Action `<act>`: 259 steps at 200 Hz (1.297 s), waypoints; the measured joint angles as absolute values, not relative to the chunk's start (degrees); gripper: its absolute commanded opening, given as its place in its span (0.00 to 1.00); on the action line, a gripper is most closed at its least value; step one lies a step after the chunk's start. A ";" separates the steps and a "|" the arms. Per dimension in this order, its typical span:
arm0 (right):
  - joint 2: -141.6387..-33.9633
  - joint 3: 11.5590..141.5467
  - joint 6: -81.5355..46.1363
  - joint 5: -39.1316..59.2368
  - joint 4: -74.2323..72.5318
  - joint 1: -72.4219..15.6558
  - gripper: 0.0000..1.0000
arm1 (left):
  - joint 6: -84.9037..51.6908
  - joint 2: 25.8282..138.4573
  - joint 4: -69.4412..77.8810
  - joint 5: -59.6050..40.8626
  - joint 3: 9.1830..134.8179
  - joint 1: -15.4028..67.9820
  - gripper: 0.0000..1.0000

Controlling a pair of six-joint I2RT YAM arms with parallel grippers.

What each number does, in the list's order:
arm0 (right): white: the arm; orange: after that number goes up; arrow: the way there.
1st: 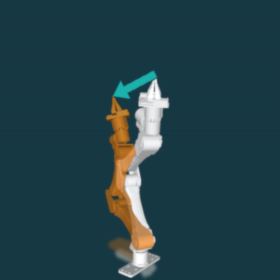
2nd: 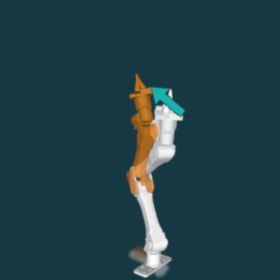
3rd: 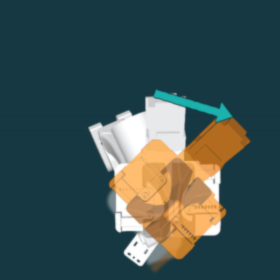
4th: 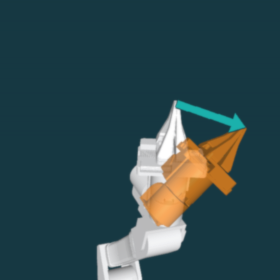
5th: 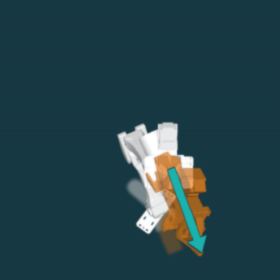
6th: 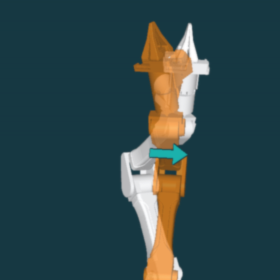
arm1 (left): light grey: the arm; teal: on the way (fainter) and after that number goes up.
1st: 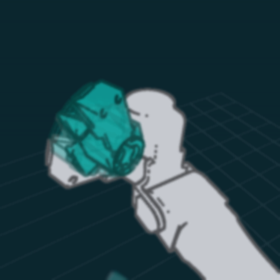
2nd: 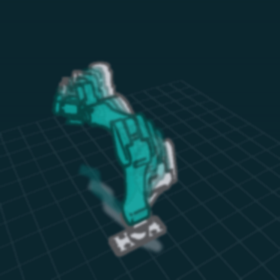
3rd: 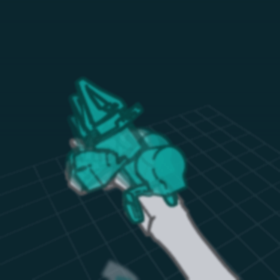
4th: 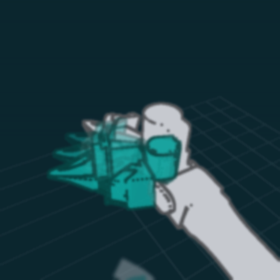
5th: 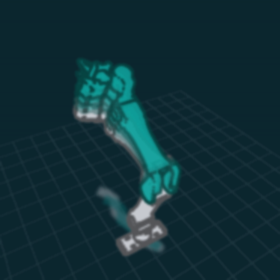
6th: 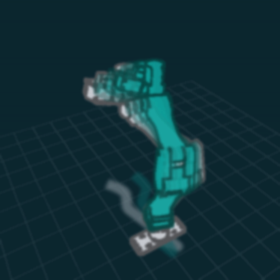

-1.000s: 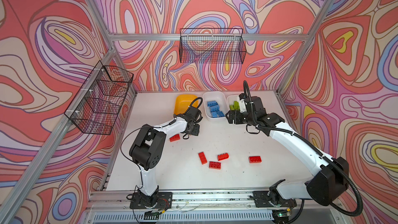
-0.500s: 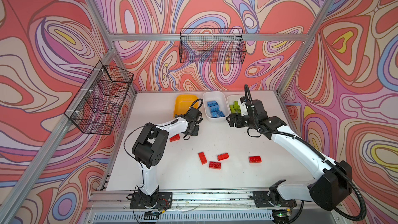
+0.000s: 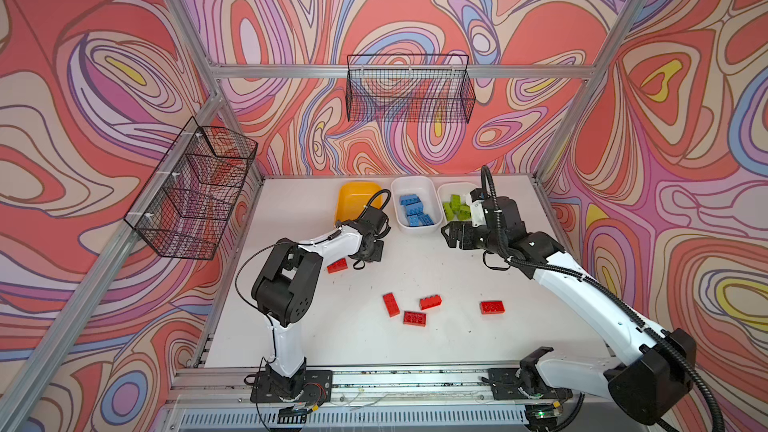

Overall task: Sort the legos into containers by color
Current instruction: 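Release the blue brick with the right gripper while the left gripper grasps a red brick, then lower the red brick into the yellow tray and open the left gripper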

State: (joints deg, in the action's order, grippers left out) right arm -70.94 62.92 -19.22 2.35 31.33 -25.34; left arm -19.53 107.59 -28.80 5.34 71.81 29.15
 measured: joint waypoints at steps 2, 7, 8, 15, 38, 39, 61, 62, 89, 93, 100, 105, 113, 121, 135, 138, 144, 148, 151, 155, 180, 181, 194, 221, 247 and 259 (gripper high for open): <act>-70.91 62.92 -19.22 2.35 31.33 -25.34 0.98 | -19.55 107.35 -28.95 5.34 71.81 29.15 0.02; -70.89 62.92 -19.22 2.35 31.33 -25.34 0.98 | -19.75 106.87 -29.36 5.32 71.83 29.15 0.02; -70.89 62.92 -19.22 2.35 31.33 -25.34 0.98 | -19.73 106.80 -29.41 5.32 71.83 29.15 0.02; -70.87 62.92 -19.25 2.35 31.33 -25.34 0.98 | -19.97 105.89 -30.15 5.30 71.90 29.12 0.02; -70.48 62.92 -19.27 2.39 31.35 -25.34 0.98 | -20.67 103.53 -32.36 5.37 73.23 29.15 0.02; -70.46 62.92 -19.25 2.39 31.35 -25.34 0.98 | -20.71 103.39 -32.42 5.41 73.41 29.15 0.02; -69.84 62.92 -19.38 2.50 31.35 -25.34 0.98 | -20.84 102.74 -33.93 6.46 76.77 29.08 0.02; -69.82 62.92 -19.35 2.52 31.35 -25.34 0.98 | -20.84 102.74 -33.98 6.50 76.93 29.08 0.02; -69.45 62.94 -19.42 2.83 31.33 -25.34 0.98 | -20.78 104.14 -35.51 7.81 84.12 28.25 0.03; -69.45 62.94 -19.42 2.83 31.33 -25.34 0.98 | -20.73 104.66 -35.53 7.99 85.58 27.99 0.03; -69.45 62.94 -19.42 2.87 31.35 -25.34 0.98 | -20.62 105.71 -35.79 8.03 87.90 27.49 0.03; -69.45 62.94 -19.42 2.90 31.33 -25.34 0.98 | -20.58 106.48 -35.86 8.08 89.47 27.16 0.03; -69.45 62.94 -19.40 2.96 31.33 -25.34 0.98 | -20.53 108.27 -35.99 8.08 92.33 26.30 0.03; -69.45 62.94 -19.42 3.05 31.33 -25.34 0.98 | -20.45 110.15 -36.38 8.05 94.98 25.45 0.04; -69.45 62.94 -19.42 3.14 31.31 -25.34 0.98 | -20.14 114.08 -36.97 7.94 99.74 23.77 0.05; -69.45 62.94 -19.40 3.16 31.27 -25.34 0.98 | -20.10 114.69 -37.10 7.94 100.51 23.53 0.06; -69.47 62.94 -19.40 3.22 31.27 -25.34 0.98 | -19.99 116.55 -37.47 7.88 102.54 22.79 0.06; -69.49 62.94 -19.40 3.25 31.22 -25.34 0.98 | -19.90 117.80 -37.71 7.81 103.72 22.31 0.06; -69.54 62.94 -19.38 3.25 31.16 -25.34 0.98 | -19.90 118.63 -37.87 7.73 104.66 21.98 0.06; -69.58 62.94 -19.38 3.27 31.09 -25.34 0.98 | -19.86 119.85 -38.15 7.66 105.80 21.61 0.06; -70.30 62.94 -19.14 3.25 30.39 -25.34 0.98 | -19.57 126.17 -39.81 7.35 111.72 19.51 0.10; -70.32 62.94 -19.14 3.22 30.37 -25.34 0.98 | -19.57 126.32 -39.88 7.35 111.85 19.46 0.11; -71.02 62.94 -19.00 3.25 30.09 -25.34 0.98 | -19.44 128.29 -40.71 7.29 113.38 18.94 0.31; -73.03 62.98 -18.74 3.27 29.63 -25.34 0.98 | -19.68 129.56 -41.60 6.17 113.78 18.81 0.71; -74.48 62.98 -18.70 3.33 29.52 -25.34 0.98 | -20.67 129.43 -41.23 4.91 113.19 18.87 0.73; -74.59 62.98 -18.70 3.51 29.47 -25.34 0.98 | -21.21 128.70 -40.27 4.43 110.85 19.00 0.71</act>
